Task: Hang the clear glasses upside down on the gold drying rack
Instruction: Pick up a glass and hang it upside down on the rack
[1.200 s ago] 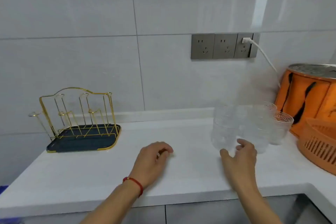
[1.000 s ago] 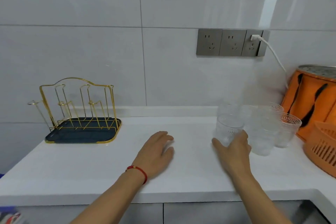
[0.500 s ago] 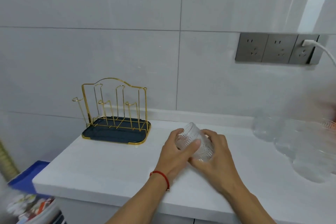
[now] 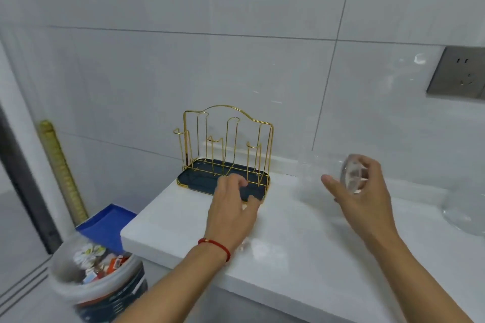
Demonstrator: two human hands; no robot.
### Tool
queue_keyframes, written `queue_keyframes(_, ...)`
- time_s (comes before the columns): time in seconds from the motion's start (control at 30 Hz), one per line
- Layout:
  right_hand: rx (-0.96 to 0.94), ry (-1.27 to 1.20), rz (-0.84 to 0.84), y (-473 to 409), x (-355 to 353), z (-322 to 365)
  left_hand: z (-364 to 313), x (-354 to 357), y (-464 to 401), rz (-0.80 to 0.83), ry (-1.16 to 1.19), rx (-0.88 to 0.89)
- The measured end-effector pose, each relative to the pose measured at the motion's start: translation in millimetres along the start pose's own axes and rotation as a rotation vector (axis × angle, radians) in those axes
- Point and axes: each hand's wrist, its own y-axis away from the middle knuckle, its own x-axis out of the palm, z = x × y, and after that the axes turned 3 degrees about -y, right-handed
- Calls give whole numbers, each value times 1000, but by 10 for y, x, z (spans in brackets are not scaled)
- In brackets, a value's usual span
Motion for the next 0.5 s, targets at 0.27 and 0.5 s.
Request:
queue_keyframes(0.27,-193,-42,12,-993,682,994,587,-153,-197,194,-606,38)
queue_keyframes(0.5,21,-124,266,-1515,1792,1599,634,-153,-227,180,-613,-40)
